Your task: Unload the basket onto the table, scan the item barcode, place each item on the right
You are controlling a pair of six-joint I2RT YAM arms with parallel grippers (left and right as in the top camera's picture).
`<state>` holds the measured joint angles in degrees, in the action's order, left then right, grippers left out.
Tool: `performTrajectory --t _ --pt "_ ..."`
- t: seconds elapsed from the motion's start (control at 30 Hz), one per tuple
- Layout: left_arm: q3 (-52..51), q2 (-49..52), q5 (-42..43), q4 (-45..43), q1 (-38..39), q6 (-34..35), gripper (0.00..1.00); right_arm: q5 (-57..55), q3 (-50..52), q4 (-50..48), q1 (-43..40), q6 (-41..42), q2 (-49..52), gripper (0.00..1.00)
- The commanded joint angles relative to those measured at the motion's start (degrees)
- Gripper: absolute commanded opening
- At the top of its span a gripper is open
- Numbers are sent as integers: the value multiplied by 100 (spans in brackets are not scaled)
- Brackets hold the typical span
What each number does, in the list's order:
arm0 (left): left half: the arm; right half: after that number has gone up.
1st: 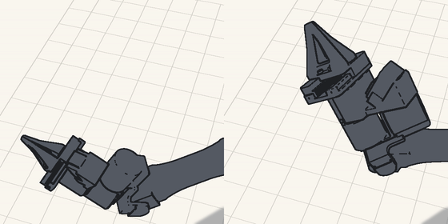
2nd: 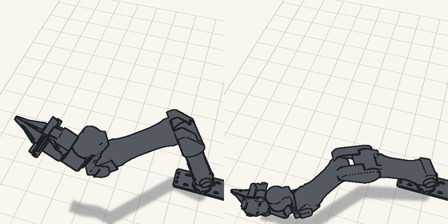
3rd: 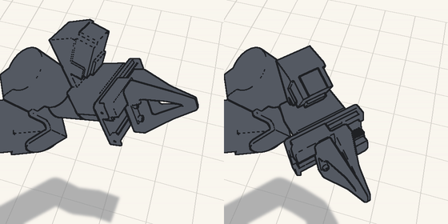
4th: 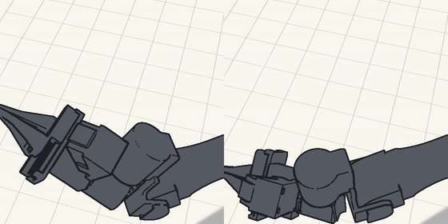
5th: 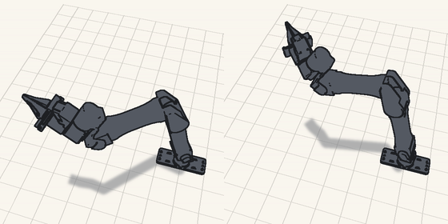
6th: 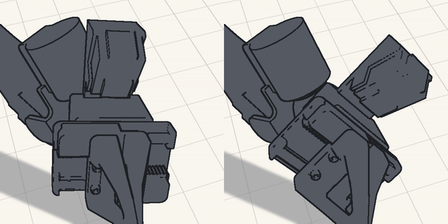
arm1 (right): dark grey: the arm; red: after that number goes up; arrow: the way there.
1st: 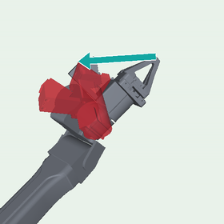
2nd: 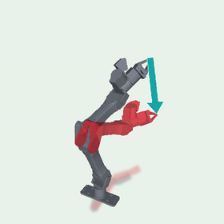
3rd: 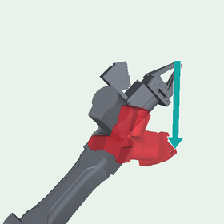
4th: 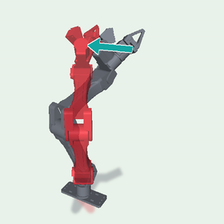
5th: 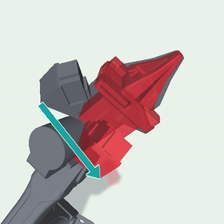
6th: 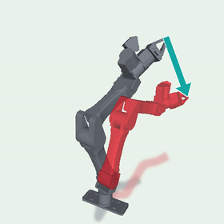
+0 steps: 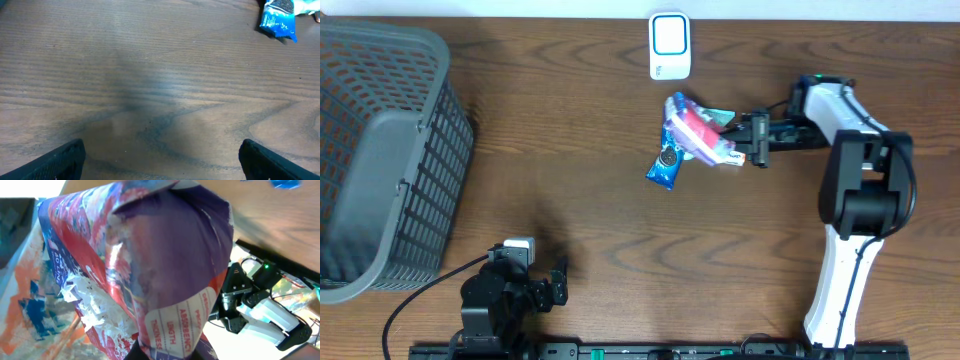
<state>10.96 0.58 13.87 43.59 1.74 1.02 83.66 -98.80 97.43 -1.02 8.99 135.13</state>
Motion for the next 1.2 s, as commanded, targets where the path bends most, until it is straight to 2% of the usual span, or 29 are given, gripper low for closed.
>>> performTrajectory --t 0.0,0.33,0.63,0.7,0.77,0.83,0.9,1.07,1.17 --pt "-24 -35 68 116 22 -96 98 522 -20 11 175 59 -361 1" --pt "-24 -35 68 116 22 -96 98 424 -20 9 754 -48 -1104 1" --pt "-24 -35 68 116 22 -96 98 197 -20 -260 1152 44 -1128 1" --pt "-24 -35 68 116 22 -96 98 85 -20 -791 1176 479 -1128 1" --pt "-24 -35 68 116 22 -96 98 -726 -33 -1794 1213 1825 -1130 1" --pt "-24 -35 68 116 22 -96 98 -2238 -323 -3401 1394 3265 -1139 1" --pt "-24 -35 68 116 22 -96 98 -2999 -750 -4092 1519 3359 -1139 1" --pt "-24 -35 68 116 22 -96 98 -4651 -1475 -4787 1683 3491 -1139 1" --pt "-24 -35 68 116 22 -96 98 -6074 -1617 -5427 1810 3541 -1139 1"
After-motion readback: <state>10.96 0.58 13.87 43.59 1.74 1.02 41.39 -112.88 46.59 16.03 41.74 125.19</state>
